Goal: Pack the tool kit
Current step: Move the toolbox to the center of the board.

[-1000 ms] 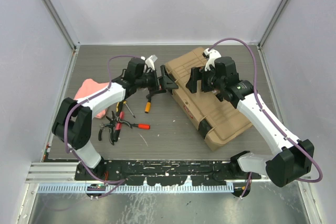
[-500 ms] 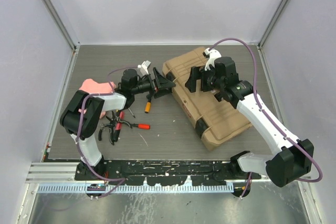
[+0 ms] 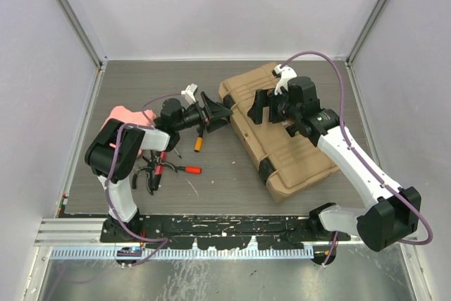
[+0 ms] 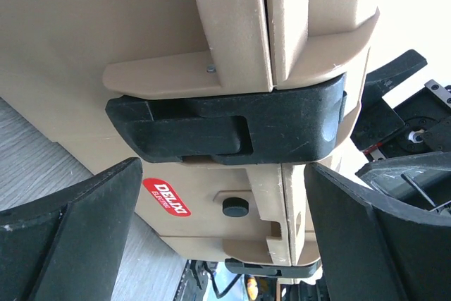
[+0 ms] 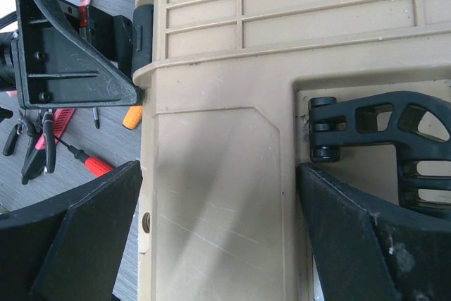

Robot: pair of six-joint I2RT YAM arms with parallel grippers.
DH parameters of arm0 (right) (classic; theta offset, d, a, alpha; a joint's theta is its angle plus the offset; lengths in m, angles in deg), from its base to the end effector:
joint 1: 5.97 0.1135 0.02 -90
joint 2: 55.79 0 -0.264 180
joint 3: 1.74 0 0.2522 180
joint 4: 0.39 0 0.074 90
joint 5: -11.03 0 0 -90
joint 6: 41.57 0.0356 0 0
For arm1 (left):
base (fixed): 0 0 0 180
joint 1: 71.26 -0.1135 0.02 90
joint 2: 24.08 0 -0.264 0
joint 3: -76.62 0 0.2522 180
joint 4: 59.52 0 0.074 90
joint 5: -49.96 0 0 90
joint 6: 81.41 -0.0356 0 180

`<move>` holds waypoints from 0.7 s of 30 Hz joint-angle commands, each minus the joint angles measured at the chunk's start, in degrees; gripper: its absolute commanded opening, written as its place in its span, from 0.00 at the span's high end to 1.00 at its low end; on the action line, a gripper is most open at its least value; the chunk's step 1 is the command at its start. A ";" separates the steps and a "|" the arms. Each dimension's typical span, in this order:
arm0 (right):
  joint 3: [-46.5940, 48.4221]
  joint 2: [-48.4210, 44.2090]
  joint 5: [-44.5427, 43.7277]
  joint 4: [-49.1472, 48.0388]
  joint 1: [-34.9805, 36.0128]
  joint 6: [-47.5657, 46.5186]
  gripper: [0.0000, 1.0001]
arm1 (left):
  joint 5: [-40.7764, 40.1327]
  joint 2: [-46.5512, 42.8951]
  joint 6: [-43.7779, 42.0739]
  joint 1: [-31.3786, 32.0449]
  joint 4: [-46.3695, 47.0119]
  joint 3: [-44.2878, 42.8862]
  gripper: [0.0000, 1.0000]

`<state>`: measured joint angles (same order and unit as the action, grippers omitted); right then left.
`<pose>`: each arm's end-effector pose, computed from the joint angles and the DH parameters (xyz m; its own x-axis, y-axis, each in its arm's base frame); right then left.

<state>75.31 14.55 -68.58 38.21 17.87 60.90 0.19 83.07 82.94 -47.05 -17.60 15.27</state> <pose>0.2482 0.1167 0.3340 -0.5879 -0.0276 -0.8085 -0.4206 0.8641 0.2764 0.3322 -0.1746 0.1781 -0.8840 -0.4086 -0.2271 0.1836 0.1433 -0.9725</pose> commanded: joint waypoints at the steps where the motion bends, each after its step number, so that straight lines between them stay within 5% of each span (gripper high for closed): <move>1: 0.11 0.58 6.54 16.17 2.27 4.49 0.04 | -7.29 -1.16 1.01 -2.41 4.48 0.79 0.02; 21: 14.20 -6.76 -0.84 17.34 2.27 3.00 0.02 | -6.65 -7.20 -3.86 -2.94 -3.64 1.80 0.02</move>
<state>83.83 11.51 -68.52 55.30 19.07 62.63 -6.02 78.11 80.62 -50.00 -22.00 16.67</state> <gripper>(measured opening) 0.974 0.983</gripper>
